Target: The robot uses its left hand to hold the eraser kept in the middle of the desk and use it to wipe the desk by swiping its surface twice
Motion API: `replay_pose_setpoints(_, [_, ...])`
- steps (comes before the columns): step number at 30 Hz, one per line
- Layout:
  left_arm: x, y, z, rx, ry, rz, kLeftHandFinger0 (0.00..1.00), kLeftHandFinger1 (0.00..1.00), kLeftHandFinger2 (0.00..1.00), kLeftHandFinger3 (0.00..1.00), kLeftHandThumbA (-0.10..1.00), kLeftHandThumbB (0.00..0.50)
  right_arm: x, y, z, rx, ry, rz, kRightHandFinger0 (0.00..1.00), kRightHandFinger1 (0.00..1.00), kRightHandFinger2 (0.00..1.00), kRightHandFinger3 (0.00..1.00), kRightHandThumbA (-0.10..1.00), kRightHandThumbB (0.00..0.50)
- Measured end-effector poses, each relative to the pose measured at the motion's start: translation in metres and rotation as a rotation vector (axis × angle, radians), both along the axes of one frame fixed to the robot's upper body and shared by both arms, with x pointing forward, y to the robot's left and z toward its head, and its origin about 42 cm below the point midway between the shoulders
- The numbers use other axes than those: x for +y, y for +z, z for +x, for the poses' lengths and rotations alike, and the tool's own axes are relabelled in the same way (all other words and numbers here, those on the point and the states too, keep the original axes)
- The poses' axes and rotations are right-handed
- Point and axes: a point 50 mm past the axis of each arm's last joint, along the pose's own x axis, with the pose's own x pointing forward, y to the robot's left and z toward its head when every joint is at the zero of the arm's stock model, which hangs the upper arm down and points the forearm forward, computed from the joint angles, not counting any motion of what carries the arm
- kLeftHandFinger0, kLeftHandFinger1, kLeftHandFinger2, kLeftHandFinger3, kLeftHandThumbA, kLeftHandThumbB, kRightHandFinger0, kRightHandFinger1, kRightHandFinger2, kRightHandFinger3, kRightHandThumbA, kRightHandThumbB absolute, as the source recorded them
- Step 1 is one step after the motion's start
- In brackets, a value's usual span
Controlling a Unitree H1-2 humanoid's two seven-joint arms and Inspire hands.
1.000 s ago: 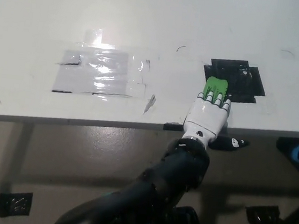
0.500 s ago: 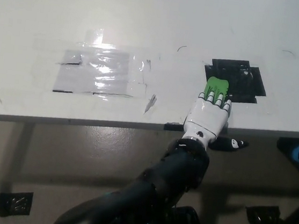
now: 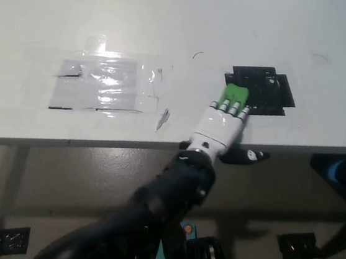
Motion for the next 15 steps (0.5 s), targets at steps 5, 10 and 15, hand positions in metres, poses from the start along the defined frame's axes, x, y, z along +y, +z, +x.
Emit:
replay_pose_setpoints(5, [0.051, -0.003, 0.012, 0.008, 0.092, -0.064, 1.0, 1.0, 1.0, 1.0, 1.0, 0.361, -0.003, -0.003, -0.004, 0.008, -0.011, 0.0, 1.0, 1.0, 1.0, 1.0, 1.0, 0.006])
replay_pose_setpoints(10, [0.1, -0.006, 0.017, 0.007, 0.18, -0.11, 1.0, 1.0, 1.0, 1.0, 1.0, 0.383, -0.003, -0.003, -0.004, 0.002, -0.013, -0.002, 1.0, 1.0, 1.0, 1.0, 1.0, 0.011])
replay_pose_setpoints(15, [0.119, -0.007, 0.016, -0.006, 0.197, -0.113, 1.0, 1.0, 1.0, 1.0, 1.0, 0.413, -0.003, -0.003, -0.004, -0.002, -0.015, -0.002, 1.0, 1.0, 1.0, 1.0, 1.0, 0.018])
